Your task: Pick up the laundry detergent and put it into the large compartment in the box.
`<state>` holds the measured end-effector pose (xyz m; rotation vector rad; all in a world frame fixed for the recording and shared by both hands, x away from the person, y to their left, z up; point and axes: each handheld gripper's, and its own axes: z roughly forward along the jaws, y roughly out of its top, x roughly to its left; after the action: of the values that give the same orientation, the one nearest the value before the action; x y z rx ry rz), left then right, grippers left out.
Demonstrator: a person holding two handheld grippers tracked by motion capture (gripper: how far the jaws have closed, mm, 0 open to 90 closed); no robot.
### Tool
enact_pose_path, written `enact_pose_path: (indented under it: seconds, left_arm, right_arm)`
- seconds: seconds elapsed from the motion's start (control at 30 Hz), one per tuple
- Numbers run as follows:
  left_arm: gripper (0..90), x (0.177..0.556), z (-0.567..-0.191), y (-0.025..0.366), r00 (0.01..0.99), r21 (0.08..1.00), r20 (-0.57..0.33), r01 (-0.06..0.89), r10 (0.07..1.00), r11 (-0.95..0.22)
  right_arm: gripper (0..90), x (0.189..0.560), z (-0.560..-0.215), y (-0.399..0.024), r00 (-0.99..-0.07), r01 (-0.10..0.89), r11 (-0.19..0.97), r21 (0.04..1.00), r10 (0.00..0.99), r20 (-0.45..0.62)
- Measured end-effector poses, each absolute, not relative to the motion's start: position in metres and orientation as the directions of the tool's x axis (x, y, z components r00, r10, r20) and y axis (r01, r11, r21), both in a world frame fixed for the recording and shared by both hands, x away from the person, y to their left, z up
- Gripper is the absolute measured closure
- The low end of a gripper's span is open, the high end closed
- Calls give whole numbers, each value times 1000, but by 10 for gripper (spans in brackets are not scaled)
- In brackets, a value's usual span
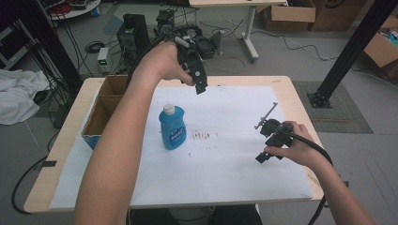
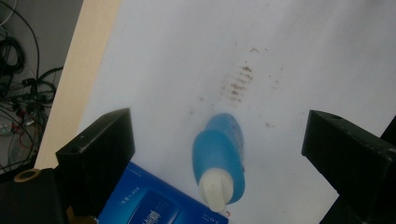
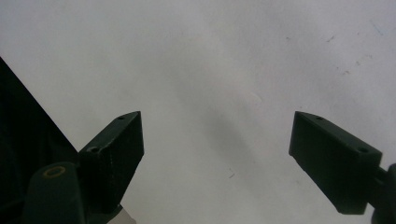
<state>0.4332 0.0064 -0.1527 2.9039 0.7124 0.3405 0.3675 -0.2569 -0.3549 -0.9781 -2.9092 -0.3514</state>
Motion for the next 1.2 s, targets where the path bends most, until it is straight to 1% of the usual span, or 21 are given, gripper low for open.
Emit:
enact_pose_path:
  seconds: [0.47,1.07,1.2]
  left_arm:
    - [100,432,-158,29,837,166,188,489,514,-856]
    - [103,431,-203,52,817,129,160,540,555,-832]
    - [102,430,-212,54,815,120,151,547,560,-828]
  right_arm:
    - [178,365,-355,-257,-795,606,772,192,594,119]
    - [178,363,-356,-253,-797,603,772,199,592,117]
    - [177,363,-357,-252,-807,590,781,203,580,114]
